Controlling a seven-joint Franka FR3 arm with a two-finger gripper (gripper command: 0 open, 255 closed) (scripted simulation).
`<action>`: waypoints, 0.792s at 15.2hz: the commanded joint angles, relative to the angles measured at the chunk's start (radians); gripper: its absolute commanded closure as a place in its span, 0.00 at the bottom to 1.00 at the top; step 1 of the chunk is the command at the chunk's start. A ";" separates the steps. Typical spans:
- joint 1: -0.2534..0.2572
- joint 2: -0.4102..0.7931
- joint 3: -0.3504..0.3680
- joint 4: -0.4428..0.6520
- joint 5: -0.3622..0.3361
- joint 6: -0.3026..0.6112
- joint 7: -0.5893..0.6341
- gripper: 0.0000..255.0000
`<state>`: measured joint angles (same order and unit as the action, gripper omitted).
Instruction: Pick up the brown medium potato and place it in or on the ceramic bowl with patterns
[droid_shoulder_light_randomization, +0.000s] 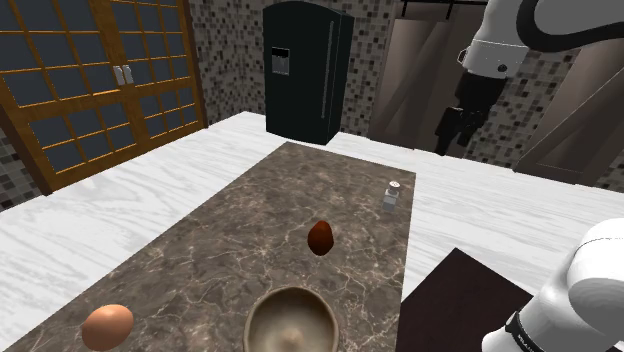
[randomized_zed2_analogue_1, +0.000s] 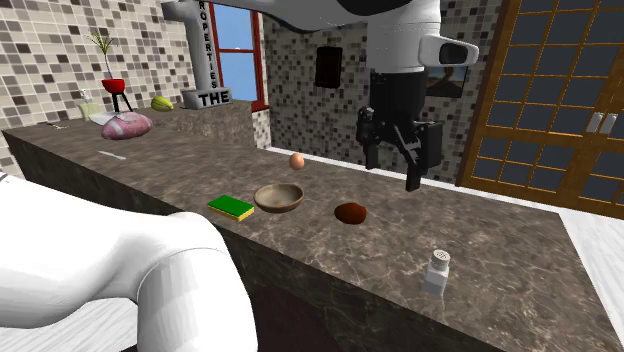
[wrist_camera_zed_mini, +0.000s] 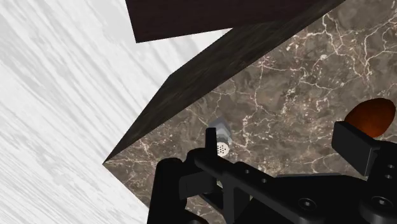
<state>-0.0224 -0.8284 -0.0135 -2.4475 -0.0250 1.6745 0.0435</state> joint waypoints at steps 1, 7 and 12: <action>0.000 0.000 0.000 0.000 0.000 0.000 0.000 0.00; 0.032 0.025 0.117 -0.116 0.083 0.169 0.159 0.00; 0.059 0.101 0.222 -0.170 0.145 0.328 0.292 0.00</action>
<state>0.0319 -0.7456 0.1878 -2.6105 0.1081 1.9697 0.3068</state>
